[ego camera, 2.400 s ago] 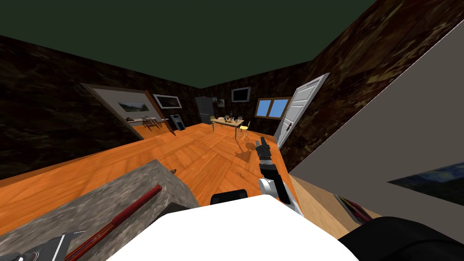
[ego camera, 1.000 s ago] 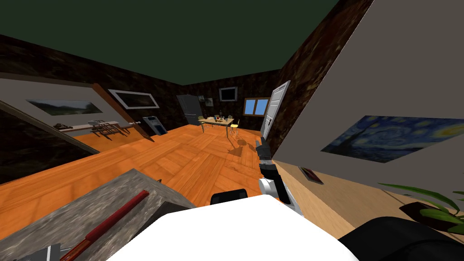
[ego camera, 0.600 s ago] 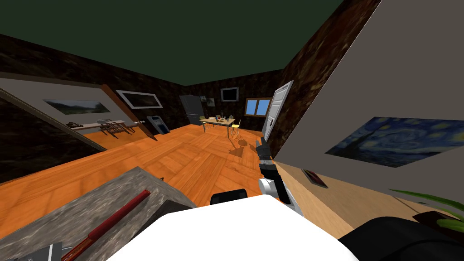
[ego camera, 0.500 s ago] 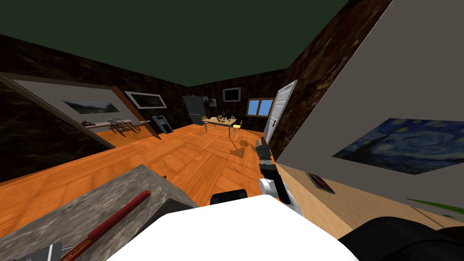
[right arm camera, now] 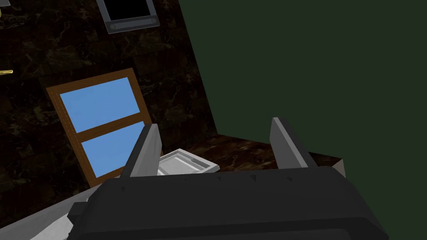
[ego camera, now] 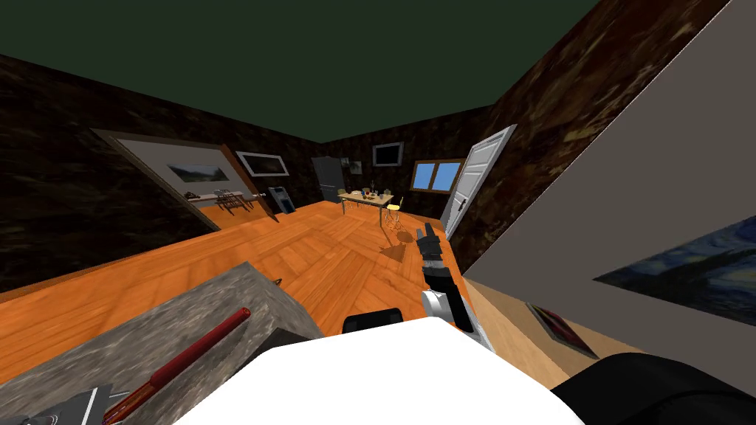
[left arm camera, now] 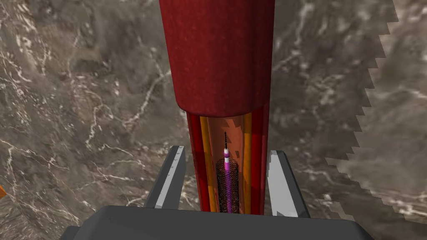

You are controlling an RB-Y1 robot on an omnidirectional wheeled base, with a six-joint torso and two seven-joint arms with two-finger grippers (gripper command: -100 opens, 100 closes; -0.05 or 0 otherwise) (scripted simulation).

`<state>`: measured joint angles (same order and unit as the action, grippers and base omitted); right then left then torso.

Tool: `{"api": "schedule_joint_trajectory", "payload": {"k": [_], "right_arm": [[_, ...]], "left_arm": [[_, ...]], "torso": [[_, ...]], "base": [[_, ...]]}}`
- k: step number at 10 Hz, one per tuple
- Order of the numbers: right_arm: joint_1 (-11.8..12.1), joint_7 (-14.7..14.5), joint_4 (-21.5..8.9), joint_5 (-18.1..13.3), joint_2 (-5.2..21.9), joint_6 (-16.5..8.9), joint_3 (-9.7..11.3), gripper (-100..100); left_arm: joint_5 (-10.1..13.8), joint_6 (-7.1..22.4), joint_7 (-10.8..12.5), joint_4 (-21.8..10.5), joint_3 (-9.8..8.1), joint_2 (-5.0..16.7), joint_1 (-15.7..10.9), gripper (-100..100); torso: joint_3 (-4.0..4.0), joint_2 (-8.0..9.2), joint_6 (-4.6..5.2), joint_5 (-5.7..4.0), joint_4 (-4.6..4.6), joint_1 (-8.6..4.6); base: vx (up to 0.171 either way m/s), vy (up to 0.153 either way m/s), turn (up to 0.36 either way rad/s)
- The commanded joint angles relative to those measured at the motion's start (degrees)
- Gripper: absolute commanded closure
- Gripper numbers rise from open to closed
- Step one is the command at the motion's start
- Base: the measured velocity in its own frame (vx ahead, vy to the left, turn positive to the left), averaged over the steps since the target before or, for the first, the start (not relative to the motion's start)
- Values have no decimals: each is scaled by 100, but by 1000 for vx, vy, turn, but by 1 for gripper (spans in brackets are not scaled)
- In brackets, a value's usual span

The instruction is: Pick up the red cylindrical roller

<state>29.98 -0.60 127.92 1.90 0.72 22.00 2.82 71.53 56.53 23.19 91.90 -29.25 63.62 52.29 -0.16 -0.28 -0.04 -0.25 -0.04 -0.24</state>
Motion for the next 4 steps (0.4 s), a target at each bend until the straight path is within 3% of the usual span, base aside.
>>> {"api": "schedule_joint_trajectory", "payload": {"k": [1, 3, 4], "right_arm": [[0, 0, 0, 0, 0, 0, 0, 0], [0, 0, 0, 0, 0, 0, 0, 0], [-2, 0, 0, 0, 0, 0, 1, 0]], "left_arm": [[41, -13, -75, 166, -46, 28, 114, 100], [48, -14, -80, 217, -65, 31, 153, 100], [51, -14, -90, 230, -69, 31, 164, 0]], "torso": [[0, 0, 0, 0, 0, 0], [2, 2, -1, -4, 1, -3], [7, 15, 6, -4, 3, -2]], "base": [[95, -1, 232], [74, -7, 113], [7, -2, -7]]}}
